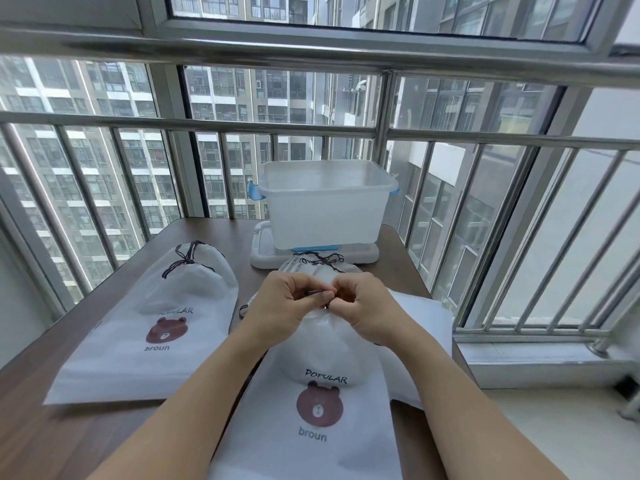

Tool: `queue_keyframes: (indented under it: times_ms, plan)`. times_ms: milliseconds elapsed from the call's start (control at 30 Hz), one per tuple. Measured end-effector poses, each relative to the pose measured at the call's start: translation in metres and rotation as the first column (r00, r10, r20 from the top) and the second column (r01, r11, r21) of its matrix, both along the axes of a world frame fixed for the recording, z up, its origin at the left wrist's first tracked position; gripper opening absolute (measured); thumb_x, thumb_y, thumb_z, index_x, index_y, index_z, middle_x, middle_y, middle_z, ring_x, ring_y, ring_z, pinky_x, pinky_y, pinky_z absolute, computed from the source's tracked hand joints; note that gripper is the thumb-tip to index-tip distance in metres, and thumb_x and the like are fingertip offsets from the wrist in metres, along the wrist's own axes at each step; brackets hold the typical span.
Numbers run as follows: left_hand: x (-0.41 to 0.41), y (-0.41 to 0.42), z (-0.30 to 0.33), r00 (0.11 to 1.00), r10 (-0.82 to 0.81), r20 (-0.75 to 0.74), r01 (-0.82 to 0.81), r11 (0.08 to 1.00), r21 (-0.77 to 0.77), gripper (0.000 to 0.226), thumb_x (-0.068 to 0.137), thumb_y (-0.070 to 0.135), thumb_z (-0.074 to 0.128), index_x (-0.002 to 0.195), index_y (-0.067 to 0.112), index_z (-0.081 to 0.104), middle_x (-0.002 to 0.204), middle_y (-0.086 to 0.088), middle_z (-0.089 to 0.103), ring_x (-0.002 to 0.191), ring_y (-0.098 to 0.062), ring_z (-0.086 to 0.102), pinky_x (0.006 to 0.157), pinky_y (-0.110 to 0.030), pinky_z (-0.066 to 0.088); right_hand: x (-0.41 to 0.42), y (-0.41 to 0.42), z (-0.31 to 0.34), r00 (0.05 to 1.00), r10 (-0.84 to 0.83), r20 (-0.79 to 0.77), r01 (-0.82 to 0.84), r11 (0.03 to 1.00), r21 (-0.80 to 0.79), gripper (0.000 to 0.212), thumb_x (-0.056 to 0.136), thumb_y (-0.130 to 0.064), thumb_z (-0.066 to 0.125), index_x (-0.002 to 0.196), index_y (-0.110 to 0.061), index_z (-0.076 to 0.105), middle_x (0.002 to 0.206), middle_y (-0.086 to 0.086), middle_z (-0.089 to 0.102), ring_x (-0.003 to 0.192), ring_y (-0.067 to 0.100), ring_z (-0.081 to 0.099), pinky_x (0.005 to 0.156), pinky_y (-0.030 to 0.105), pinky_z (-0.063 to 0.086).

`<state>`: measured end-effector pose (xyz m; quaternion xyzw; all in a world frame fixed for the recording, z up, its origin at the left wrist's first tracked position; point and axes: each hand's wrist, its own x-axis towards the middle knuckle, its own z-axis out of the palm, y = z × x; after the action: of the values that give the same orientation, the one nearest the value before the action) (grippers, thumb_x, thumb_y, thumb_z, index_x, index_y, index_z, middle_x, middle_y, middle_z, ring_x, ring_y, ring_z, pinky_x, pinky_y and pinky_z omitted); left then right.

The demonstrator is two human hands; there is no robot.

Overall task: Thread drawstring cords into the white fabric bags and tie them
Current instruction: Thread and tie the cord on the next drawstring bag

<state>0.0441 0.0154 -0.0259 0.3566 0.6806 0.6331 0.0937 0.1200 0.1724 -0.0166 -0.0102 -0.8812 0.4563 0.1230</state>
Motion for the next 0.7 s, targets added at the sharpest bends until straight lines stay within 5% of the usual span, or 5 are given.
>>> queue_keyframes:
  times_ms: [267, 500, 600, 700]
  plan:
    - [-0.0020, -0.0018, -0.0011, 0.990, 0.037, -0.139, -0.048, 0.996, -0.077, 0.012, 0.082, 0.005, 0.079, 0.092, 0.011, 0.080, 0.082, -0.005, 0.077, 0.082, -0.031, 0.073, 0.080, -0.042, 0.058, 0.0054, 0.0081, 0.0031, 0.992, -0.003, 0.128, 0.025, 0.984, -0.175, 0.012, 0.096, -0.016, 0.067, 0.087, -0.010, 0.074, 0.052, -0.010, 0.046, 0.038, 0.009, 0.027, 0.039, 0.014, 0.021]
    - [0.0011, -0.0028, 0.0055, 0.994, 0.071, -0.085, -0.073, 0.997, -0.019, 0.015, 0.076, 0.000, 0.081, 0.088, 0.009, 0.079, 0.077, -0.005, 0.077, 0.070, -0.011, 0.072, 0.070, -0.019, 0.055, 0.0032, 0.0032, 0.0031, 0.997, -0.036, -0.062, 0.028, 0.991, -0.128, 0.009, 0.089, -0.006, 0.073, 0.080, -0.006, 0.075, 0.052, -0.014, 0.053, 0.044, 0.001, 0.038, 0.045, 0.011, 0.028]
    - [0.0029, -0.0041, 0.0066, 0.986, 0.093, -0.139, -0.096, 0.995, -0.013, 0.015, 0.076, -0.001, 0.081, 0.089, 0.006, 0.079, 0.077, -0.003, 0.077, 0.070, -0.011, 0.073, 0.070, -0.019, 0.056, 0.0005, 0.0038, 0.0019, 0.997, -0.028, -0.067, 0.015, 0.980, -0.199, 0.007, 0.087, -0.008, 0.074, 0.082, -0.009, 0.077, 0.061, 0.000, 0.061, 0.053, 0.004, 0.044, 0.052, 0.017, 0.034]
    - [0.0039, -0.0047, 0.0056, 0.913, 0.185, -0.364, -0.214, 0.976, -0.039, 0.016, 0.074, 0.000, 0.082, 0.086, 0.010, 0.080, 0.072, 0.003, 0.075, 0.065, -0.008, 0.070, 0.066, -0.022, 0.057, 0.0017, 0.0039, 0.0030, 1.000, 0.025, 0.010, -0.021, 0.964, -0.267, 0.011, 0.082, -0.027, 0.075, 0.090, -0.019, 0.079, 0.088, 0.024, 0.069, 0.071, 0.024, 0.047, 0.065, 0.041, 0.036]
